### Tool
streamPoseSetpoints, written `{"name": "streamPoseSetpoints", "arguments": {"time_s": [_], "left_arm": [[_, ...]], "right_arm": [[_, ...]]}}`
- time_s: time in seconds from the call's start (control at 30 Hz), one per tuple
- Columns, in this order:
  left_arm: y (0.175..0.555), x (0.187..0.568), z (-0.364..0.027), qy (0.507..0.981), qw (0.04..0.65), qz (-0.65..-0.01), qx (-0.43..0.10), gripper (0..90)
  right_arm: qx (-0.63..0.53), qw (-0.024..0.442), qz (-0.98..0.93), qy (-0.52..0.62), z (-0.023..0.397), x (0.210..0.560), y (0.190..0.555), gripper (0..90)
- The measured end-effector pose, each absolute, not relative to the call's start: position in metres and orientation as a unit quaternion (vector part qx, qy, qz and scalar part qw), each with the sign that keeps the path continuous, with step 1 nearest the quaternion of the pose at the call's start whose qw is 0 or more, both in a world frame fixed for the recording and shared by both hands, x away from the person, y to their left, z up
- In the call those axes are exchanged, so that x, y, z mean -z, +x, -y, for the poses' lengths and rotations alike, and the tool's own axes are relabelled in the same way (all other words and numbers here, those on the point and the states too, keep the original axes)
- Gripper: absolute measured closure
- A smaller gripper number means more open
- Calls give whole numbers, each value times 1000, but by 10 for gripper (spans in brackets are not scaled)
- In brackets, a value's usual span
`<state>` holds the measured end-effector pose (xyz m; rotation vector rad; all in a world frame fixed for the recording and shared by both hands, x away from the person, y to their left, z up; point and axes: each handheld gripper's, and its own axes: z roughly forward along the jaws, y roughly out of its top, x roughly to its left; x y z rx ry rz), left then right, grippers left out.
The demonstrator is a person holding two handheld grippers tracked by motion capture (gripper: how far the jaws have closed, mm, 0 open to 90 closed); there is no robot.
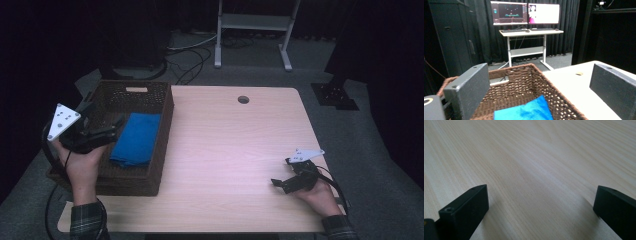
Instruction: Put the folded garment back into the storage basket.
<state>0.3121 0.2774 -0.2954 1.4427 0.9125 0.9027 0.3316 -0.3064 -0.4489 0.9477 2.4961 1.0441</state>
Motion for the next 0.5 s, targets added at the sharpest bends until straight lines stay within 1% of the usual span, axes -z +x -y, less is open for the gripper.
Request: {"name": "streamPoseSetpoints", "arguments": {"time_s": [0.5], "left_arm": [[313, 296, -235, 618, 595, -366, -360, 22]], "right_arm": [[-361, 136, -862, 328, 306, 449, 332, 0]]}}
